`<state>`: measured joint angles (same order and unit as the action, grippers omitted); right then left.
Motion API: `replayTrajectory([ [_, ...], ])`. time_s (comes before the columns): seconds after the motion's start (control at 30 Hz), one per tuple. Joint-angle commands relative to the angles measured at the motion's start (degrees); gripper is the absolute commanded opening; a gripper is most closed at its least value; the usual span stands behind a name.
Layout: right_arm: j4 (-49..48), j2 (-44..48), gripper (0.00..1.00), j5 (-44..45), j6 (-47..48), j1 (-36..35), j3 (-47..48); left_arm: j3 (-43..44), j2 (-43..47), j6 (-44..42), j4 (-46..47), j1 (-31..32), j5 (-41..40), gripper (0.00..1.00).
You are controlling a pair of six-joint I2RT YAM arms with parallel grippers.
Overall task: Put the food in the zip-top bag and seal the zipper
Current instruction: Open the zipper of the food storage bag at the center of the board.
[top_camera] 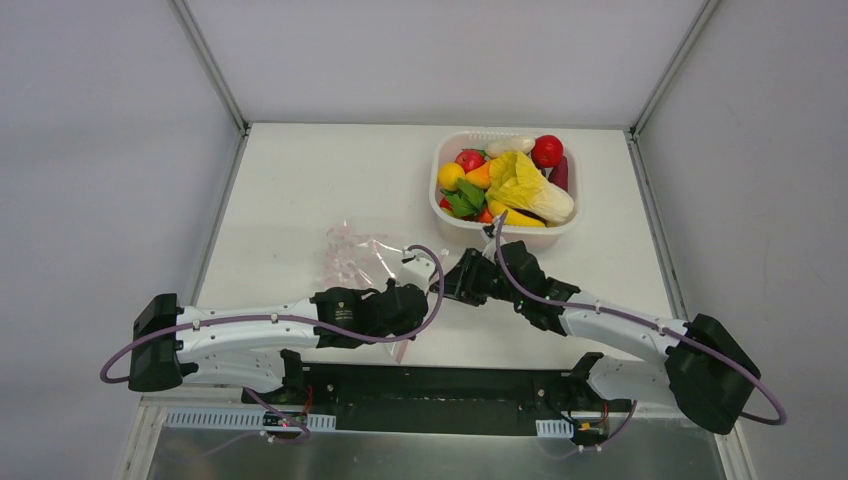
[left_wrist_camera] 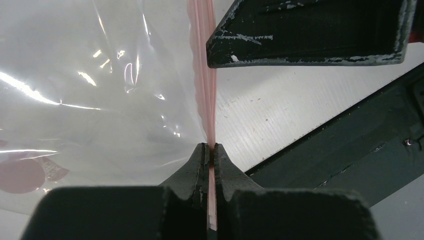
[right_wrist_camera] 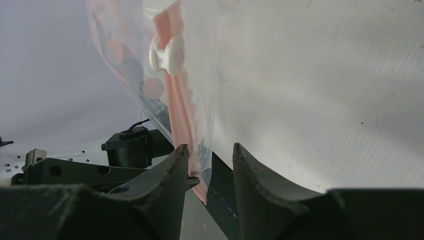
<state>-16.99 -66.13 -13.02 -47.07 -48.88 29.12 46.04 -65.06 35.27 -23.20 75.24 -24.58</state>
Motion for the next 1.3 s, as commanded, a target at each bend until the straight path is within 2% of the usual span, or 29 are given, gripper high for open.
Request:
replayTrajectory([
  [0.0,-3.0,-0.7,0.40,-1.4,0.0,-0.3,1.5,1.9,0.5,0.1,0.1,-0.5,-1.0,0.00],
  [0.2,-1.0,-2.8,0.40,0.3,0.0,-0.4,1.9,2.2,0.5,-0.3,0.3,-0.5,-0.8,0.00],
  [0.43,-3.5,-6.3,0.32,-1.7,-0.3,-0.4,3.5,2.8,0.0,-1.0,0.5,-0.5,0.1,0.00],
  [0.5,-4.0,-6.9,0.26,-2.1,-0.6,-0.4,3.8,2.7,0.1,-1.0,0.6,-0.5,0.0,0.00],
  [0.6,-5.5,-7.5,0.23,-2.0,-1.6,-0.4,3.8,2.7,0.3,-1.0,0.5,-0.5,-0.6,0.00],
  [0.67,-6.3,-7.6,0.14,-1.7,-2.3,-0.4,3.5,2.6,0.4,-0.8,0.3,-0.5,-1.2,0.00],
  [0.7,-6.4,-7.5,0.05,-1.5,-2.4,-0.3,3.4,2.6,0.6,-0.5,0.1,-0.5,-1.7,0.00],
  [0.73,-6.3,-7.4,0.00,-1.4,-2.4,-0.4,3.3,2.6,0.8,0.1,-0.2,-0.5,-2.3,0.00],
  [0.8,-5.4,-7.0,0.00,-1.0,-2.2,-0.5,3.2,2.3,1.2,0.8,-0.6,-0.5,-3.5,0.00],
  [1.0,-4.8,-5.2,0.00,-2.0,-1.6,-0.9,2.4,2.3,0.8,0.7,1.1,-0.5,-4.5,0.30],
  [1.27,-2.5,-3.0,0.00,-1.5,-0.7,-0.9,2.8,5.0,-3.3,0.8,0.8,-0.5,-5.3,0.41],
])
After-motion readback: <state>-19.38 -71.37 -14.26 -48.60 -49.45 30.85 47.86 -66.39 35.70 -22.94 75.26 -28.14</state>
